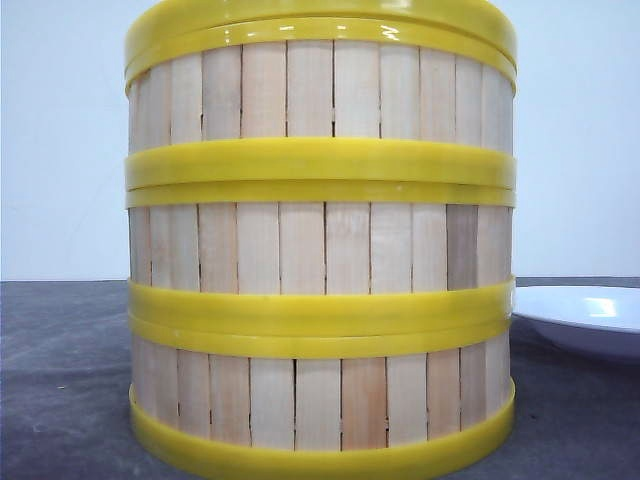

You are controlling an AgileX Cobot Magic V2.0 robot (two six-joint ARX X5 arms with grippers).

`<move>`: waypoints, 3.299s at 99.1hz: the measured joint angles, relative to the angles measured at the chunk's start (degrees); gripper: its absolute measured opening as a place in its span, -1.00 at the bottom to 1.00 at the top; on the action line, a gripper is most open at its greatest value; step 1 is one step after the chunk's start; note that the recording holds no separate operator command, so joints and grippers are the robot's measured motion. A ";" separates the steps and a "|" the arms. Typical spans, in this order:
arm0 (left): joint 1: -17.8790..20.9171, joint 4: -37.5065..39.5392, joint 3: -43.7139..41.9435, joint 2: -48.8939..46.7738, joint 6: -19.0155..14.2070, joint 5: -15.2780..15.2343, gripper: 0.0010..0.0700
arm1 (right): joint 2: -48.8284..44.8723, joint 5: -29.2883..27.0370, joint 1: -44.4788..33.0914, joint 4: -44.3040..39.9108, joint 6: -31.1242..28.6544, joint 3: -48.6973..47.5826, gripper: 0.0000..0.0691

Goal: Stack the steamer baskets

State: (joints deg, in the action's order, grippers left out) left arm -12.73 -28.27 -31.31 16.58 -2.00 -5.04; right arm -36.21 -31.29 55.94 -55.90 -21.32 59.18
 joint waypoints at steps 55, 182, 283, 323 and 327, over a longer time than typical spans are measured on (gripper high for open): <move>9.64 13.55 24.37 -13.97 1.31 0.00 -0.95 | 0.00 -0.02 0.00 0.00 0.00 0.00 -0.98; 10.36 14.86 28.28 -16.31 1.38 0.00 -0.95 | 0.00 -0.02 0.00 0.00 0.00 0.00 -0.98; 10.36 14.86 28.28 -16.31 1.38 0.02 -0.95 | 0.42 15.67 -37.03 19.93 22.05 -0.90 -0.98; 10.36 14.86 28.28 -16.31 1.38 0.00 -0.95 | 10.29 26.77 -50.07 38.88 22.84 -23.28 -0.98; 10.36 14.86 28.28 -16.31 1.38 0.00 -0.95 | 11.67 26.80 -50.18 40.46 22.84 -26.03 -0.98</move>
State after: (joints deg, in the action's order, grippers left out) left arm -2.37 -13.41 -3.03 0.27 -0.62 -5.04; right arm -24.53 -4.49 5.76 -15.44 1.52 33.15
